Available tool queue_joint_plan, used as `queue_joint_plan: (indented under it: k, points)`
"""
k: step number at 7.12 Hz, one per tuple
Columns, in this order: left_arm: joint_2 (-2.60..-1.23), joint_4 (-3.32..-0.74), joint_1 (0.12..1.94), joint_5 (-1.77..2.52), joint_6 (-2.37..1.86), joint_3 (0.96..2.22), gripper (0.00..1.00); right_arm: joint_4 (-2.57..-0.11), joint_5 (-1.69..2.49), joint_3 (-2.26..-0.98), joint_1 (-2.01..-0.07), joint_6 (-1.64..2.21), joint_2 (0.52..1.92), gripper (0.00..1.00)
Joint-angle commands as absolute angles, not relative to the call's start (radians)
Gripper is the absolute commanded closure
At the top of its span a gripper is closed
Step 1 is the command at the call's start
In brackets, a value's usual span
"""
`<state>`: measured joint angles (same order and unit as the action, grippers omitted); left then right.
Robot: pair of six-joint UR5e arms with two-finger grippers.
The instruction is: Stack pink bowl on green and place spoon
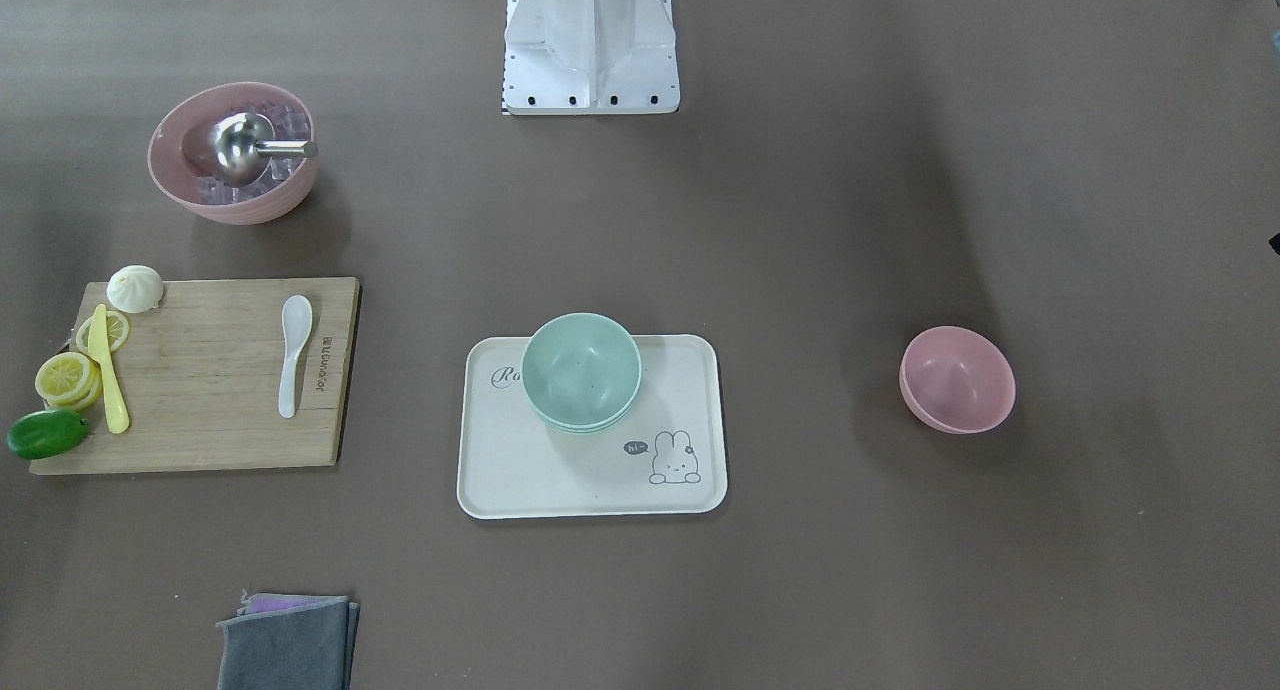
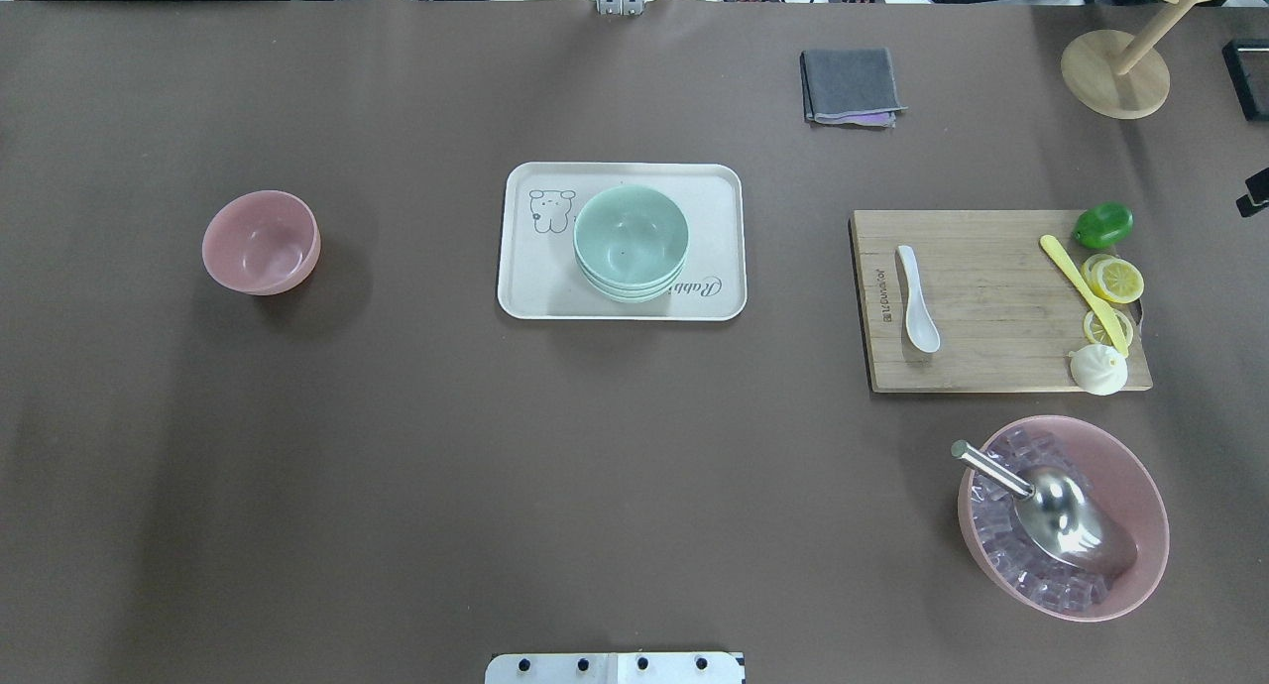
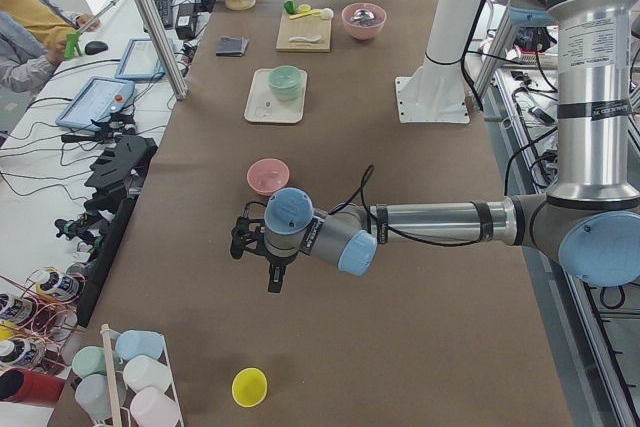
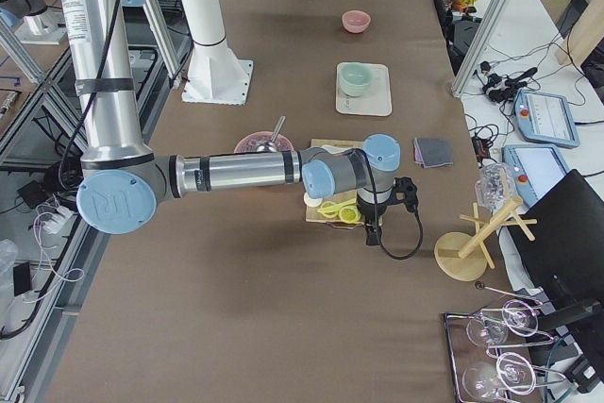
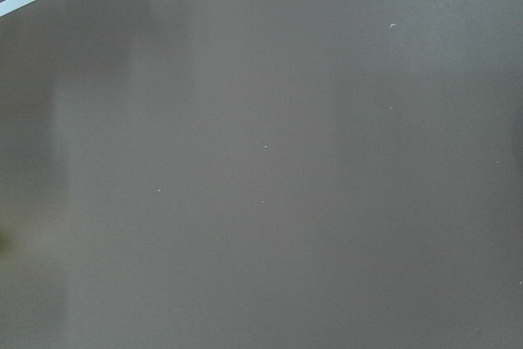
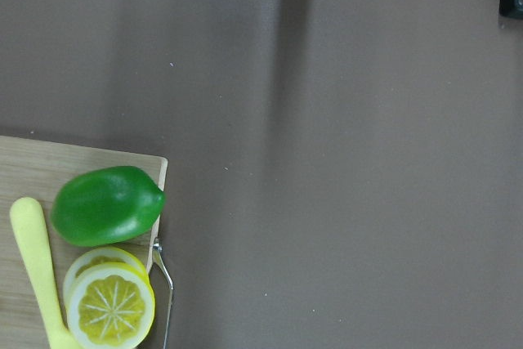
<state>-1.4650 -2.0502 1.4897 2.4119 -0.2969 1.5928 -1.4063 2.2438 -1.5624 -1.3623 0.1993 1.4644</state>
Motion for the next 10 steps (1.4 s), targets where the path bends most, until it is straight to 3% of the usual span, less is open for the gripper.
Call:
queue_joint_plan:
  k: [1, 7, 10]
  points:
    - [-1.471, -2.052, 1.489, 2.413, -0.299, 1.595, 0.02, -1.404, 2.246, -1.566, -1.362, 0.199, 1.465, 0.0]
    - [-1.48, -2.054, 1.461, 2.416, -0.299, 1.6, 0.02, -1.264, 2.256, -1.525, -1.326, 0.202, 1.473, 0.0]
    - [-1.618, -2.037, 1.342, 2.405, -0.34, 1.588, 0.03, -1.182, 2.26, -1.54, -1.26, 0.282, 1.47, 0.0]
